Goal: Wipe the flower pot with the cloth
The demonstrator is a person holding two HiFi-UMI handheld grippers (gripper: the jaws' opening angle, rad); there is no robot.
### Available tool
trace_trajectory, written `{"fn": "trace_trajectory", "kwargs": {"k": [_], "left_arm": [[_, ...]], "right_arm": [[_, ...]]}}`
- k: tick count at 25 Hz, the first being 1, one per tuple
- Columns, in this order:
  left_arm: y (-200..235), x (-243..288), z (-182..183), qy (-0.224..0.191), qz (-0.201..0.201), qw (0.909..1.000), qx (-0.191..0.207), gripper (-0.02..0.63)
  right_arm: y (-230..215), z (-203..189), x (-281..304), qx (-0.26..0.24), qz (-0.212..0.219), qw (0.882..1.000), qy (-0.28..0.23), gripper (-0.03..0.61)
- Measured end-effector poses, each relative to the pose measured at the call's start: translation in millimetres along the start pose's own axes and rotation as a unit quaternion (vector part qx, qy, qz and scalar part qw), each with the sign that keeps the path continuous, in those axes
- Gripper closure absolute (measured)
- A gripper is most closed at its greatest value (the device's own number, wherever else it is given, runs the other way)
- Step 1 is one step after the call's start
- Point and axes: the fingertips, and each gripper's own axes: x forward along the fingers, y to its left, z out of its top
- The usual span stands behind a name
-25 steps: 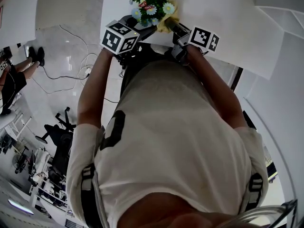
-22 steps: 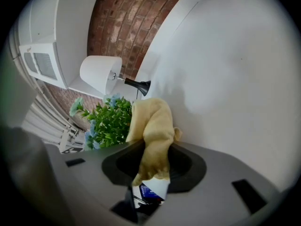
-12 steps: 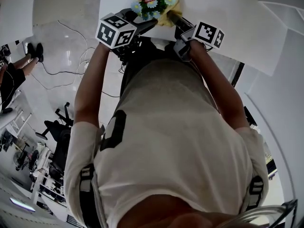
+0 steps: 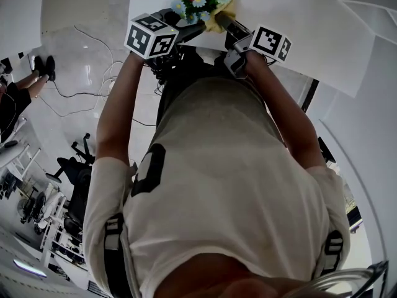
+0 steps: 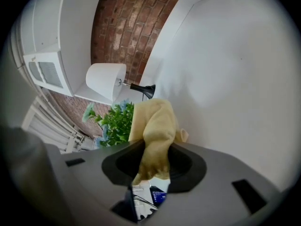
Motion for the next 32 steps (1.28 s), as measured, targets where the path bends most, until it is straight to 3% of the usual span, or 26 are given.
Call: {"fn": "trace_trajectory", "kwargs": {"k": [8, 12, 18, 24, 32], "left_arm": [[-6, 6, 5, -0.001, 0.006, 0.9999, 0.01, 0.353], [-4, 6, 4, 0.0, 0.008, 0.9997, 0.021, 0.351], [27, -21, 15, -0.003, 0.06, 0.9964, 0.06, 0.328], [28, -7, 26, 0.021, 0.069, 0.9888, 0.131, 0.31], [24, 5, 19, 0.0, 0.124, 0.9834, 0.132, 0.344]], "right_arm": [[-22, -20, 6, 0.04, -0.023, 0.999, 0.02, 0.457], [-24, -16, 5, 0.034, -0.026, 0.999, 0.02, 0.457], [-17, 5, -3, 0.029, -0.017, 0.999, -0.005, 0.457], [-9, 18, -1, 0.023, -0.006, 1.0, -0.019, 0.457], [-17, 0, 2, 0.034, -0.009, 0.999, -0.008, 0.456]]}}
